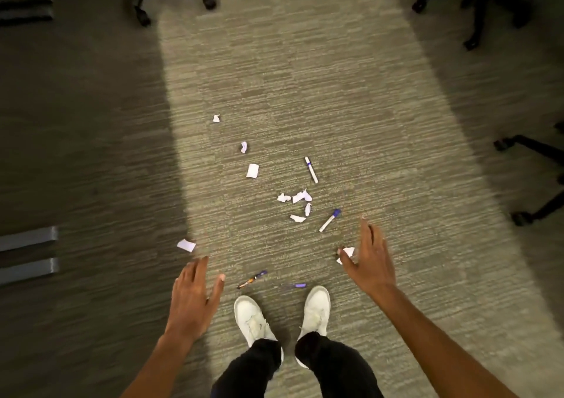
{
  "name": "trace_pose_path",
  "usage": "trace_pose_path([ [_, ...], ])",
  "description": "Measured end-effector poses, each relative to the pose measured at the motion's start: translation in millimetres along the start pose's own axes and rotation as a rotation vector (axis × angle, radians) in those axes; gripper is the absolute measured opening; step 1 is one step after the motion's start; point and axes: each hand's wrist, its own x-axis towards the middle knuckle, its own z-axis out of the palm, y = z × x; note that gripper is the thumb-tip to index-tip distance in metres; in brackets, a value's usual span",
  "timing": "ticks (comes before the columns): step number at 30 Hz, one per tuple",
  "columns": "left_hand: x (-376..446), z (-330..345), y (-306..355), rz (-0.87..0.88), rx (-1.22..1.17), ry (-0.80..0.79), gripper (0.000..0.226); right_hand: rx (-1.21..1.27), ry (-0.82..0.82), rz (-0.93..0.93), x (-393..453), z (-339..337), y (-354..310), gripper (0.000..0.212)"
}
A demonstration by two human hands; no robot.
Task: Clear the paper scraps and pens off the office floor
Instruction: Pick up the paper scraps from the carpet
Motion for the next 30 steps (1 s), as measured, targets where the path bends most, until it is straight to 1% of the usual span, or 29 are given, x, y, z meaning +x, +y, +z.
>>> trace_pose_path([
  [8, 108.3, 133.0, -50.2, 0.037, -0.044, -0.037, 0.073, -0.052, -0.020, -0.020, 105.4, 121.1, 52.9, 0.086],
  [10, 133.8, 159.8, -63.2, 0.028, -0.071, -0.046, 0.070, -0.068, -0.017, -0.020, 130.8, 144.5, 66.9, 0.082],
  [13, 171.3, 198.6, -90.6, 0.027, -0.079, -0.012, 0.065, -0.080, -0.013, -0.005, 166.2, 180.5, 90.9, 0.077],
  [18, 220.7, 243.8, -136.5, 0.105, 0.035, 0.036, 0.075, -0.167, -0.006, -0.049, 209.1, 237.4, 128.3, 0.072],
  [22, 245.7, 280.3, -175.0, 0.126, 0.128, 0.078, 0.075, -0.148, -0.043, -0.043, 229.1, 281.3, 152.5, 0.061],
  [25, 259.8, 310.8, -209.2, 0.156, 0.201, 0.106, 0.073, -0.189, -0.134, 0.009, 236.7, 314.3, 176.8, 0.060],
  [27, 269.8, 329.4, -237.8, 0.139, 0.259, 0.137, 0.071, -0.209, -0.188, 0.081, 240.5, 335.4, 196.1, 0.065],
  [30, 282.9, 347.6, -279.4, -0.001, 0.291, 0.130, 0.063, -0.214, -0.183, 0.209, 244.9, 361.9, 223.5, 0.074],
])
